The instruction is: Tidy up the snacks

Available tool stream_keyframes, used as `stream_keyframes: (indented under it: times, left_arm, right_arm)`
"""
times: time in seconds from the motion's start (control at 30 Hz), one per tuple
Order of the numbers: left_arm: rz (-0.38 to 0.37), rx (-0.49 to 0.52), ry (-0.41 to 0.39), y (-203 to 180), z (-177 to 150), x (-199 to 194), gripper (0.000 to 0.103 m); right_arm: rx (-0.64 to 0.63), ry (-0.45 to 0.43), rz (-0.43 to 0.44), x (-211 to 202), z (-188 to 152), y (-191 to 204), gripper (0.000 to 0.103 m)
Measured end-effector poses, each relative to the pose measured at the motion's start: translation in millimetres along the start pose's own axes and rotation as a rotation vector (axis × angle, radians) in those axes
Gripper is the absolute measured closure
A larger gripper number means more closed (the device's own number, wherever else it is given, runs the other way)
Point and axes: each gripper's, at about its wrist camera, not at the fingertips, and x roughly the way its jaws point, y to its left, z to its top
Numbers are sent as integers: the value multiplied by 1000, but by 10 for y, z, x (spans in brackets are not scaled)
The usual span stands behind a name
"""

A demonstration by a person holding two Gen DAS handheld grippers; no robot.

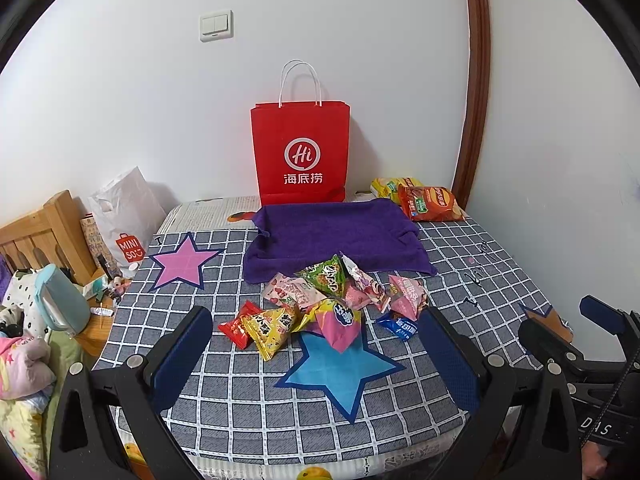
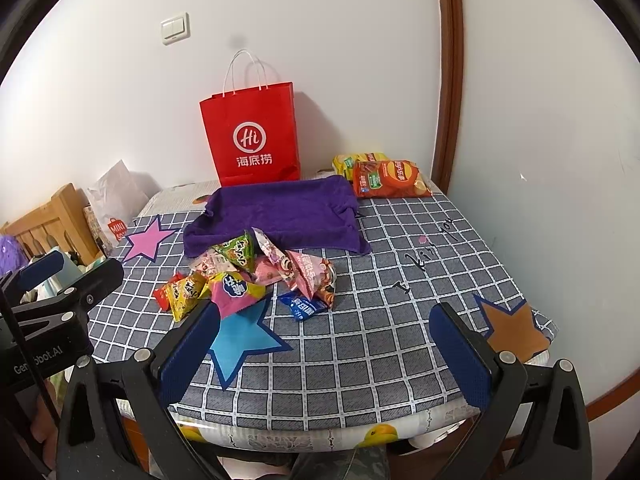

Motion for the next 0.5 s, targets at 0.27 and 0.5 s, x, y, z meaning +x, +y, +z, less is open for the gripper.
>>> stream_keyframes:
  times: [0.27,0.5]
  left_arm:
    - [0,0,2,-7,5,6,0]
    - [-1,0,1,-5,5,7,0]
  right_arm:
    - [0,-1,2,2,-4,2,0]
    - [-1,-1,2,2,-5,3,0]
